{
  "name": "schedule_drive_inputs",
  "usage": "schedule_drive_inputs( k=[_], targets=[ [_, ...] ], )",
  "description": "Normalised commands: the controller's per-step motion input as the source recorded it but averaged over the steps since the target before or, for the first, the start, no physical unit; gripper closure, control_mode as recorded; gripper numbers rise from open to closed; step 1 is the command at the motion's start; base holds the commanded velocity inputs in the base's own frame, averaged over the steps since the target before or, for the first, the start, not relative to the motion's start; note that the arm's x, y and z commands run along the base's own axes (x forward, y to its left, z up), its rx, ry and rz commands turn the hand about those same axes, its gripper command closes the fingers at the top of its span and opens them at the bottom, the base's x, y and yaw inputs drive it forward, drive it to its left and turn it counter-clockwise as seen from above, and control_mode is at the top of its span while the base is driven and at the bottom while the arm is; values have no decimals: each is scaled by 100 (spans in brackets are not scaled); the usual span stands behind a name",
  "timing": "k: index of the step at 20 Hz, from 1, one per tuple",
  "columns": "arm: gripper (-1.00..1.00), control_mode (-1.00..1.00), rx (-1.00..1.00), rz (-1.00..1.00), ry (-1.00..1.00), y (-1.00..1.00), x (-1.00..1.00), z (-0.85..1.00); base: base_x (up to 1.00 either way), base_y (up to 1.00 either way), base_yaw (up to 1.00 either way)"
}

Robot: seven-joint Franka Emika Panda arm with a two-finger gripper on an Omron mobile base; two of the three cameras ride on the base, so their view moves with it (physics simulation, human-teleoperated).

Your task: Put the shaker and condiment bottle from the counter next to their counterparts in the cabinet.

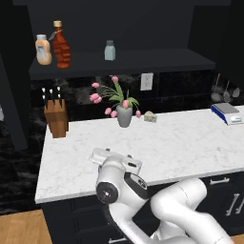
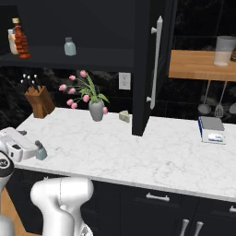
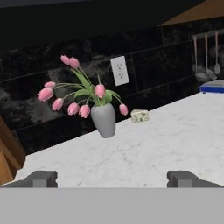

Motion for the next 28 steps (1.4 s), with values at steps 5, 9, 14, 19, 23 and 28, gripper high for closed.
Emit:
schedule_drive_inputs(
  k=[5,9,14,19,23,28],
  targets=[
    [-100,-100,-4,-19,0,36,3,-38,0,0,0],
    [-100,-100,-4,-21,0,38,0,-39,0,0,0],
    [-100,-100,-4,-13,0,34,24,-31,0,0,0],
    [-100,-100,-6,-6,3,37,40,-33,0,0,0],
    [-100,-100,-4,-5,2,29,27,-34,0,0,0],
    [-100,-100,0,-3,3,11,22,-36,0,0,0]
  ],
)
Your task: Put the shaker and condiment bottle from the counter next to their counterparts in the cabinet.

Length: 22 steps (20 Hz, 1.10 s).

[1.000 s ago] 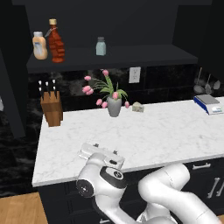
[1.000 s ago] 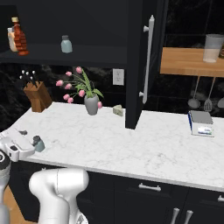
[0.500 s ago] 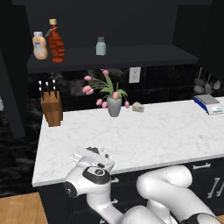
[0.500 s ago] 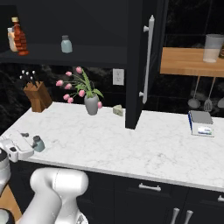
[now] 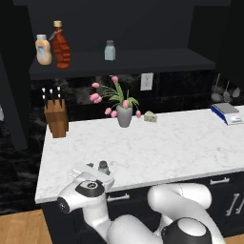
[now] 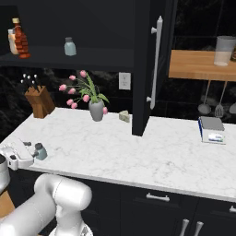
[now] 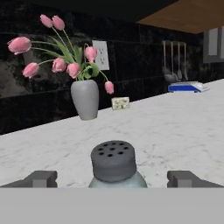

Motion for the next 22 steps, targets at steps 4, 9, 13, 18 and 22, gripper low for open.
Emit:
schedule_drive_inputs(
  k=[4,9,13,18,22],
  targets=[
    [-100,-100,0,-5,1,1,22,-38,0,0,0],
    [-100,-100,0,-6,0,0,6,-11,0,0,0],
    [-100,-100,0,-7,0,0,0,0,0,0,0],
    [-100,-100,0,-8,2,-2,0,0,0,0,0],
    [-100,-100,2,-9,6,-8,0,0,0,0,0]
  ],
)
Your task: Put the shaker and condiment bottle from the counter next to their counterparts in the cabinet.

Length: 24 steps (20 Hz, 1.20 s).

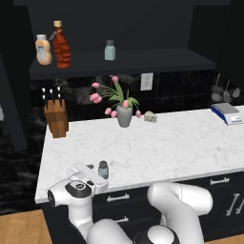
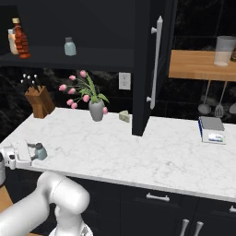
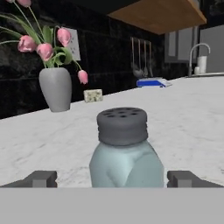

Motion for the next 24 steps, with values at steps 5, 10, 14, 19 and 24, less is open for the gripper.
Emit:
schedule_drive_inputs(
  k=[5,10,14,19,24],
  targets=[
    [-100,-100,3,-8,6,-16,0,0,0,0,0],
    [-100,-100,4,-7,5,-20,2,0,0,0,0],
    [100,-100,3,-6,6,-15,12,-5,0,0,0],
    [100,-100,4,-5,9,-17,19,-5,0,0,0],
    [100,-100,10,-4,14,-12,22,13,0,0,0]
  ],
)
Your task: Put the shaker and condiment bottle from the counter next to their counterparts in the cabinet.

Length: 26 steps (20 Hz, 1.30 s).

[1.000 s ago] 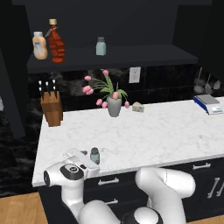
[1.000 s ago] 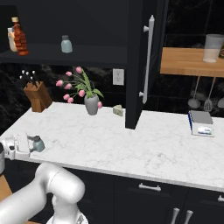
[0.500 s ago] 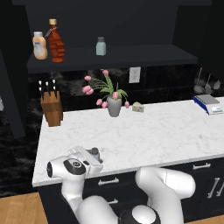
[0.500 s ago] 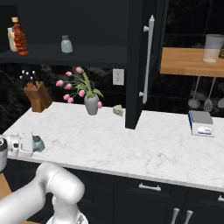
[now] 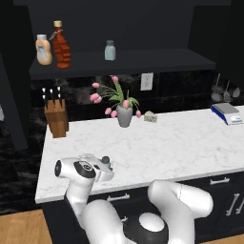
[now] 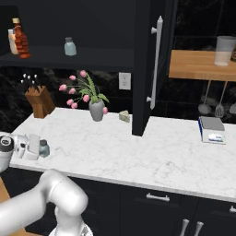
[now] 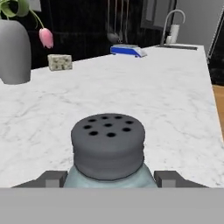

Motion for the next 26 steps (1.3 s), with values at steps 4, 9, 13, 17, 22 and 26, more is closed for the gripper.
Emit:
schedule_drive_inputs(
  k=[4,9,13,17,22,26],
  targets=[
    [100,-100,1,0,10,-8,32,81,0,0,0],
    [100,-100,0,0,5,-5,6,91,0,0,0],
    [100,-100,0,3,2,-21,0,53,0,0,0],
    [100,-100,0,12,0,-37,-1,28,0,0,0],
    [100,-100,0,19,0,-37,-5,22,0,0,0],
    [100,-100,0,24,-4,-30,-15,24,0,0,0]
  ],
)
